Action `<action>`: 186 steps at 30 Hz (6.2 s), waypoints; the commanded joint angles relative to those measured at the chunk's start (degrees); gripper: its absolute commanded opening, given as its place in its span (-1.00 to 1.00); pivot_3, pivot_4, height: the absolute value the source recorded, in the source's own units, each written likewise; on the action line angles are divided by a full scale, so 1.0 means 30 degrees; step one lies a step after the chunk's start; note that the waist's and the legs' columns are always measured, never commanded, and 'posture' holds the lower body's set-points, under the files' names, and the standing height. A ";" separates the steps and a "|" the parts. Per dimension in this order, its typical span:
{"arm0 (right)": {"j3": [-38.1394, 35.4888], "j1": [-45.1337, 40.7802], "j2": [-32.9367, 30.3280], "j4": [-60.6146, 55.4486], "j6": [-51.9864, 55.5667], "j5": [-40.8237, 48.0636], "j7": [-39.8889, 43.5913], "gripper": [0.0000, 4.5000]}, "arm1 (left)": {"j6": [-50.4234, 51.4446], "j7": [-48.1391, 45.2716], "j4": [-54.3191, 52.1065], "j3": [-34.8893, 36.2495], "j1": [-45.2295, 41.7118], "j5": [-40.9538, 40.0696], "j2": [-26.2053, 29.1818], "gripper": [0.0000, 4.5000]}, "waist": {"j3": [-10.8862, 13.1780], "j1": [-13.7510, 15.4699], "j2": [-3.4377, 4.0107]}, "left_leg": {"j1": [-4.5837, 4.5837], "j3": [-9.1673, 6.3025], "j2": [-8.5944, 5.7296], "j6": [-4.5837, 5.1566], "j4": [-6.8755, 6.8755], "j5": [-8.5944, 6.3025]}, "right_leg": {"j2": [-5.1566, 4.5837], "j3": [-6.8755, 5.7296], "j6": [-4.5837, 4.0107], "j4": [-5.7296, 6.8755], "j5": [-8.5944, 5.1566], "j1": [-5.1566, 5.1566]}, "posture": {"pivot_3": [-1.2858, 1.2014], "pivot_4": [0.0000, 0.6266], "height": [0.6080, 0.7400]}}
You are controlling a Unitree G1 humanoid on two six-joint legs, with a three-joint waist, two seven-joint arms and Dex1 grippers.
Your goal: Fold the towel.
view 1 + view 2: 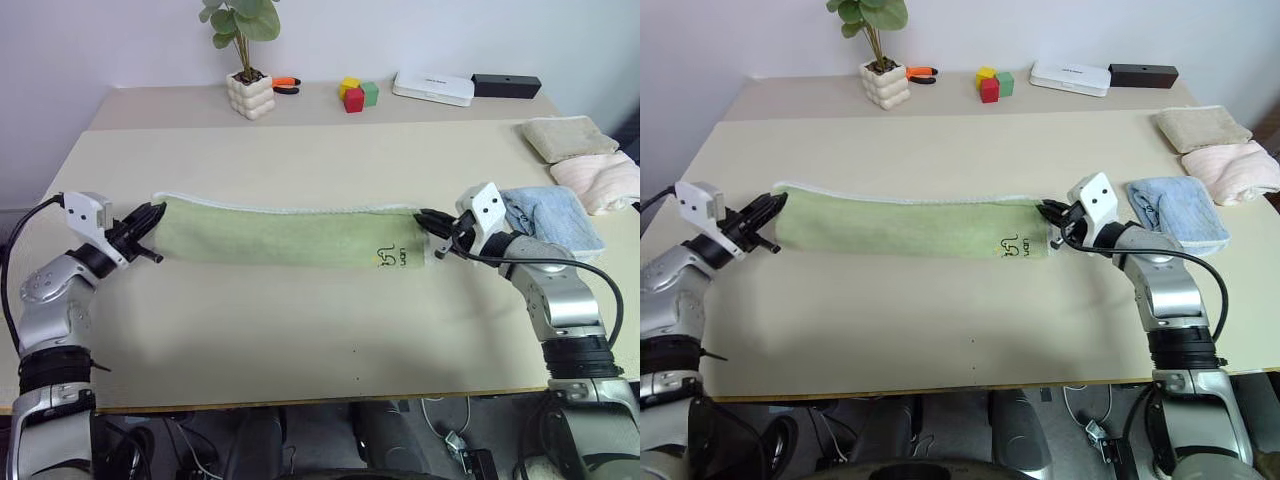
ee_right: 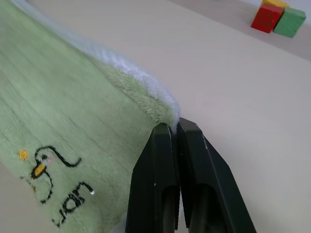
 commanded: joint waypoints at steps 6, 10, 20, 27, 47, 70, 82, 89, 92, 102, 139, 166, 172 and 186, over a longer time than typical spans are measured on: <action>0.0452 -0.0618 0.0508 0.0805 -0.0939 -0.1227 -0.0524 -1.00 | 0.0321 0.0919 0.2740 -0.0622 -0.1509 0.1068 -0.0136 -0.95 | 0.0000 -0.0040 0.0000 | 0.0004 -0.0006 0.0001 0.0000 -0.0004 0.0000 | 0.0004 -0.0003 0.0001 0.0014 0.0000 -0.0004 | 0.03 -0.52 1.00; 0.0543 -0.0408 0.0672 0.0947 -0.0587 -0.1304 -0.0614 -0.72 | 0.0368 0.0672 0.3567 -0.0679 -0.1853 0.1113 -0.0060 -0.69 | 0.0000 -0.0019 0.0000 | 0.0003 -0.0006 0.0000 0.0000 -0.0002 0.0000 | 0.0003 -0.0003 0.0001 0.0014 0.0001 -0.0004 | 0.03 -0.52 1.00; -0.0610 -0.1312 0.0734 0.2379 -0.1440 -0.1747 -0.2957 0.94 | 0.1368 0.2549 0.4862 -0.0009 -0.2850 0.1211 0.0575 0.97 | 0.0000 -0.0028 0.0000 | 0.0002 -0.0009 -0.0001 0.0000 0.0001 0.0000 | 0.0001 -0.0005 0.0003 0.0019 0.0002 -0.0003 | 0.03 -0.52 1.00; -0.2070 -0.1503 0.1972 -0.1702 0.1192 0.0391 -0.4594 -0.36 | 0.5709 0.4624 0.2026 0.2308 -0.4043 -0.1330 0.1059 -0.32 | 0.0000 -0.0060 0.0001 | 0.0000 -0.0019 0.0000 0.0001 -0.0013 0.0000 | 0.0003 -0.0008 0.0003 0.0034 0.0002 -0.0016 | 0.03 -0.52 1.00; 0.0960 0.1872 0.7073 -0.2117 0.2568 -0.4136 -1.2128 -1.00 | 1.0367 1.0274 -0.5867 -0.1012 0.0776 -0.1419 -0.5710 -0.97 | -0.0024 -0.0063 0.0008 | 0.0009 -0.0028 -0.0014 -0.0002 -0.0006 0.0002 | 0.0005 -0.0003 0.0007 0.0046 0.0015 -0.0017 | 0.03 -0.52 1.00; -0.8754 0.2675 0.5172 -0.8739 1.4569 0.8492 -1.0213 1.00 | 0.8276 0.5015 -0.8206 -0.0649 0.1818 -0.1644 -0.2379 0.96 | -0.0025 0.0040 0.0014 | -0.0005 -0.0030 -0.0011 0.0000 -0.0015 0.0000 | -0.0005 -0.0004 0.0004 0.0009 0.0011 0.0000 | 0.03 -0.52 1.00; -0.9567 0.6266 0.5546 -1.0718 2.0316 2.6337 -1.9390 1.00 | 0.7234 -0.1414 -0.9695 -0.1007 0.2207 -0.3218 0.0354 0.96 | -0.0019 -0.0018 0.0010 | -0.0040 -0.0014 -0.0003 0.0014 -0.0041 -0.0007 | -0.0014 0.0001 -0.0056 -0.0038 -0.0027 -0.0020 | 0.03 -0.52 1.00; -0.7315 0.6827 0.5809 -0.9737 1.5818 2.6672 -2.3464 1.00 | 0.9597 -0.5581 -1.0437 -0.0811 0.3447 -0.5145 0.3435 0.96 | -0.0015 -0.0456 0.0009 | -0.0024 0.0005 0.0025 0.0027 -0.0060 -0.0015 | 0.0021 0.0020 -0.0136 -0.0040 -0.0071 -0.0045 | 0.03 -0.52 1.00; -0.6401 0.6895 0.6082 -0.9565 1.4623 2.6975 -2.4128 1.00 | 1.1838 -0.6241 -1.0822 -0.0431 0.3775 -0.6632 0.4322 0.96 | -0.0016 -0.0480 0.0002 | -0.0023 0.0004 0.0025 0.0027 -0.0073 -0.0015 | 0.0017 0.0019 -0.0136 -0.0042 -0.0074 -0.0046 | 0.03 -0.52 1.00; -0.4446 0.5332 0.7279 -0.7792 1.1338 2.4359 -2.4529 1.00 | 1.3687 -0.5862 -1.2333 -0.0041 0.4485 -0.7941 0.4256 0.96 | -0.0022 -0.0506 -0.0007 | -0.0006 0.0005 0.0037 0.0027 -0.0080 -0.0015 | 0.0026 0.0021 -0.0145 -0.0044 -0.0075 -0.0046 | 0.03 -0.52 1.00; -0.0375 0.2608 -0.3362 -1.2101 1.2905 1.2539 -1.3981 -0.98 | 1.2118 -0.4407 -1.2313 -0.0708 0.4780 -0.7044 0.2447 1.00 | 0.0001 -0.0008 0.0012 | -0.0047 0.0040 0.0028 0.0030 -0.0110 -0.0017 | 0.0020 0.0043 -0.0141 -0.0075 -0.0077 -0.0100 | 0.03 -0.52 1.00; 0.6744 0.1244 0.2914 -1.2018 1.2487 0.4455 -0.9946 -0.86 | 1.2080 -0.3533 -1.3360 -0.0055 0.6239 -0.7459 0.2323 1.00 | 0.0002 -0.0016 -0.0013 | -0.0055 0.0025 0.0028 0.0029 -0.0111 -0.0016 | 0.0016 0.0027 -0.0137 -0.0068 -0.0073 -0.0111 | 0.03 -0.52 1.00; 0.6844 0.1107 0.3046 -1.1869 1.2136 0.3794 -0.8523 0.28 | 1.2030 -0.3523 -1.3349 -0.0210 0.6192 -0.7454 0.2213 1.00 | 0.0001 -0.0023 -0.0014 | -0.0054 0.0025 0.0029 0.0029 -0.0111 -0.0016 | 0.0017 0.0025 -0.0137 -0.0067 -0.0073 -0.0110 | 0.03 -0.52 1.00; 0.1114 -0.1009 0.5565 -0.9503 0.9992 0.4561 -0.9449 -0.10 | 1.2682 -0.2456 -1.4306 -0.0267 0.6777 -0.8146 0.1090 1.00 | -0.0008 0.0030 -0.0028 | -0.0049 0.0009 0.0025 0.0029 -0.0121 -0.0016 | 0.0008 0.0001 -0.0123 -0.0062 -0.0067 -0.0095 | 0.03 -0.52 1.00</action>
